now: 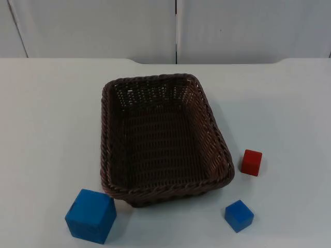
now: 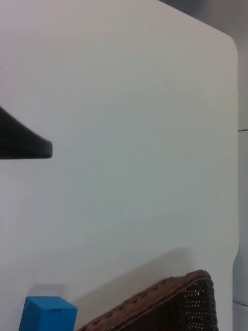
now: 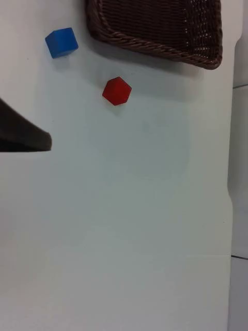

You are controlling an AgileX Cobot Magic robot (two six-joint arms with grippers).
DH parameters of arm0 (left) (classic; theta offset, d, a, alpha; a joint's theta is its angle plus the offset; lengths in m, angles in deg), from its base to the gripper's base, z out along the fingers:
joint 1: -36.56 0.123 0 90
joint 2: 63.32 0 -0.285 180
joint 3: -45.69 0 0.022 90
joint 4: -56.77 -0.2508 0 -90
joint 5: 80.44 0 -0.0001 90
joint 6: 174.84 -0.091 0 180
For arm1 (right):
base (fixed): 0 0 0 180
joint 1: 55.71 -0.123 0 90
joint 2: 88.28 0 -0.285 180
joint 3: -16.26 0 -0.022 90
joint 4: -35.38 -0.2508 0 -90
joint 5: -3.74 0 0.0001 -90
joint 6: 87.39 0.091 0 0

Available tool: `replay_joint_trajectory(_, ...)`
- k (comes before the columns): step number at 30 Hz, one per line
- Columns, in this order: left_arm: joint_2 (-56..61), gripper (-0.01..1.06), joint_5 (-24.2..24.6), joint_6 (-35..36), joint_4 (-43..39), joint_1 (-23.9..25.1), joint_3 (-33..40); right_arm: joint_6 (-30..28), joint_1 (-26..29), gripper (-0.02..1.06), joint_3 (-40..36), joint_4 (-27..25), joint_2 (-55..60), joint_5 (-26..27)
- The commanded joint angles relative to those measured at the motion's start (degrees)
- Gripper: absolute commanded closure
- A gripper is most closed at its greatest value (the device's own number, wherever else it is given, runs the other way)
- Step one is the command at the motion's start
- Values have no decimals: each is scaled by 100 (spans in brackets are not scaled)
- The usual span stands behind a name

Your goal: Pick up the basket with the left hand and place the largest block into the basket with the right hand.

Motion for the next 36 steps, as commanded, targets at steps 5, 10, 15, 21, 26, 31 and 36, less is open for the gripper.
replay_joint_trajectory(5, -304, 0, -135, -2, 59, 6, -304, -50, 37, -1, -17, -7, -11, 15)
replay_joint_trajectory(10, -583, 0, -150, -2, 44, 6, -370, -61, 37, -1, -17, -7, -11, 15)
replay_joint_trajectory(15, -732, 0, -150, -2, 44, 6, -370, -61, 37, -1, -17, -7, -11, 15)
replay_joint_trajectory(21, -744, 0, -150, -2, 44, 6, -370, -61, 37, -1, -17, -7, -11, 15)
replay_joint_trajectory(26, -844, 0, -150, -2, 109, 6, -370, -61, 37, -1, -17, -7, -11, 15)
replay_joint_trajectory(31, -1147, 0, -227, -2, 448, 6, -370, -61, 37, -1, -17, -7, -11, 15)
replay_joint_trajectory(36, -1455, 0, -453, -243, 823, 6, -370, -70, 37, -1, -17, -7, -11, 15)
